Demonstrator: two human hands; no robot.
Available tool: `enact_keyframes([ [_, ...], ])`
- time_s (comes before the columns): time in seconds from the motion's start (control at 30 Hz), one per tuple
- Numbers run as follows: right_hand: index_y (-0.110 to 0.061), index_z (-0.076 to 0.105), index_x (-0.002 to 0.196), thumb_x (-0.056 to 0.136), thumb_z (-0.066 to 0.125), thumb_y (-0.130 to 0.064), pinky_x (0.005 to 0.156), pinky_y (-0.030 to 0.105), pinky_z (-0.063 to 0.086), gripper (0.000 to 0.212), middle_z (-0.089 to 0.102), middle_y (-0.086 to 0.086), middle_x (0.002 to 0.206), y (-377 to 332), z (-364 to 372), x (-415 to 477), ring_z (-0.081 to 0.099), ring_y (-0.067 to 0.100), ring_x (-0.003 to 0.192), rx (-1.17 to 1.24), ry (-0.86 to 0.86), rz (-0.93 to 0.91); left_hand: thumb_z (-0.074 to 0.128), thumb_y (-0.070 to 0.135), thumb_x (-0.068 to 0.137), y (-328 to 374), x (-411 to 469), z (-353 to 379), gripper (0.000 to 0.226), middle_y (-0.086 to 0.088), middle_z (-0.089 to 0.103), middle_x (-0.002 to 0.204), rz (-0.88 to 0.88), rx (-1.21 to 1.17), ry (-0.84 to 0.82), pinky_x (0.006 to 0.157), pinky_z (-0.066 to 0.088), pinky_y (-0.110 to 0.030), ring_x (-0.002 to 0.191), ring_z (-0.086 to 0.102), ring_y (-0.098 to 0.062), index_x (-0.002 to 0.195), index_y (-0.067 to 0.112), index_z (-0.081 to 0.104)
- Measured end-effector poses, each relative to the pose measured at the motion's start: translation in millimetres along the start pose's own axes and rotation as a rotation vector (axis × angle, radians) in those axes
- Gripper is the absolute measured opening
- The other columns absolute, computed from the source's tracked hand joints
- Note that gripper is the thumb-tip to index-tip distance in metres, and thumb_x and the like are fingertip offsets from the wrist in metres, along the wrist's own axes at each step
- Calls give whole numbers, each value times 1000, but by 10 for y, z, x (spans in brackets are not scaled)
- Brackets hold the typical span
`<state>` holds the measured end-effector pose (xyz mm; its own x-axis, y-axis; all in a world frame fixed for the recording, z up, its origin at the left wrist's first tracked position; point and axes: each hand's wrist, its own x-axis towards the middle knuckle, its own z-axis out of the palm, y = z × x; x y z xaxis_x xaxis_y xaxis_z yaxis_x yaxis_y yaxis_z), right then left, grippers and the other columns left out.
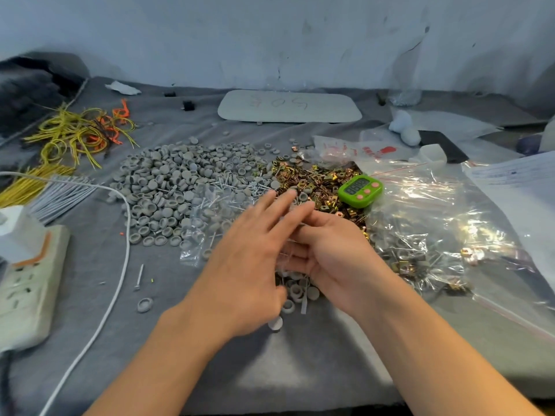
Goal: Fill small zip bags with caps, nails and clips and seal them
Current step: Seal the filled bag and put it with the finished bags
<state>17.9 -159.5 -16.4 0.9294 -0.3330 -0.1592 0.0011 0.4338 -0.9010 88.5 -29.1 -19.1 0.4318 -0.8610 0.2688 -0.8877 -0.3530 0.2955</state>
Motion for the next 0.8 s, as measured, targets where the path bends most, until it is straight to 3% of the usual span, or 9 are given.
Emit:
enact_keyframes([
  [0.1, -3, 74, 113, 97, 51, 17, 61, 27, 61, 34, 77, 8, 91, -36, -48, -3, 72, 16, 71, -164, 13, -90, 76, 9, 64, -1, 47, 42, 123, 14, 16, 169, -30, 47, 72, 128, -2, -28, 157, 2, -7, 161, 41, 9],
  [0.27, 1, 79, 102, 98, 68, -8, 70, 25, 60, 14, 78, 12, 87, -103, -68, 4, 72, 15, 75, -315, 58, -116, 85, 12, 72, 18, 127, 71, 94, 7, 53, 147, -90, 33, 260, 129, 10, -38, 145, 39, -12, 152, 26, 38],
  [0.37, 1, 81, 90, 101, 67, -26, 94, 43, 61, 32, 78, 22, 95, -168, -138, -6, 76, 30, 92, -545, 31, -56, 85, 19, 73, -19, 126, 107, 68, 10, 64, 122, -127, 23, 296, 128, 14, -36, 119, 58, -11, 132, 23, 52],
  [0.5, 9, 75, 99, 103, 62, -25, 106, 60, 49, 37, 72, 32, 105, -178, -162, -65, 64, 49, 111, -661, -56, -63, 79, 22, 77, -55, 96, 128, 41, 19, 54, 101, -120, -25, 316, 123, 22, -35, 97, 49, -1, 110, 27, 56],
  [0.57, -1, 80, 97, 98, 67, -19, 101, 53, 54, 22, 77, 23, 100, -216, -180, -104, 69, 42, 106, -575, 0, -100, 77, 21, 77, -94, 109, 115, 38, 23, 48, 91, -147, -25, 315, 114, 36, -37, 91, 45, 1, 100, 33, 49],
  [0.63, -21, 85, 88, 91, 74, -20, 84, 37, 56, 11, 81, 1, 91, -301, -257, -131, 75, 18, 91, -567, 174, -164, 81, 22, 76, -146, 124, 102, 43, 23, 45, 87, -210, -23, 299, 89, 45, -25, 84, 40, -2, 92, 35, 43],
  [0.67, -27, 84, 85, 90, 76, -21, 76, 30, 54, 12, 80, -7, 90, -338, -341, -143, 73, 7, 80, -674, 292, -203, 84, 24, 75, -174, 133, 106, 46, 23, 44, 88, -239, -30, 286, 77, 40, -18, 83, 41, -5, 92, 36, 44],
  [0.73, -31, 83, 89, 93, 71, -14, 70, 22, 52, 22, 78, -11, 99, -391, -530, -122, 64, 0, 66, -1027, 489, -220, 88, 29, 71, -223, 151, 125, 51, 22, 47, 90, -287, -76, 263, 68, 35, -15, 83, 46, -6, 99, 37, 45],
  [0.8, -34, 80, 107, 94, 62, -4, 82, 23, 48, 37, 74, -1, 120, -404, -633, -43, 65, 10, 87, -1340, 519, -106, 89, 32, 67, -258, 150, 133, 61, 22, 47, 94, -317, -115, 253, 68, 40, -19, 85, 48, -3, 107, 40, 44],
])
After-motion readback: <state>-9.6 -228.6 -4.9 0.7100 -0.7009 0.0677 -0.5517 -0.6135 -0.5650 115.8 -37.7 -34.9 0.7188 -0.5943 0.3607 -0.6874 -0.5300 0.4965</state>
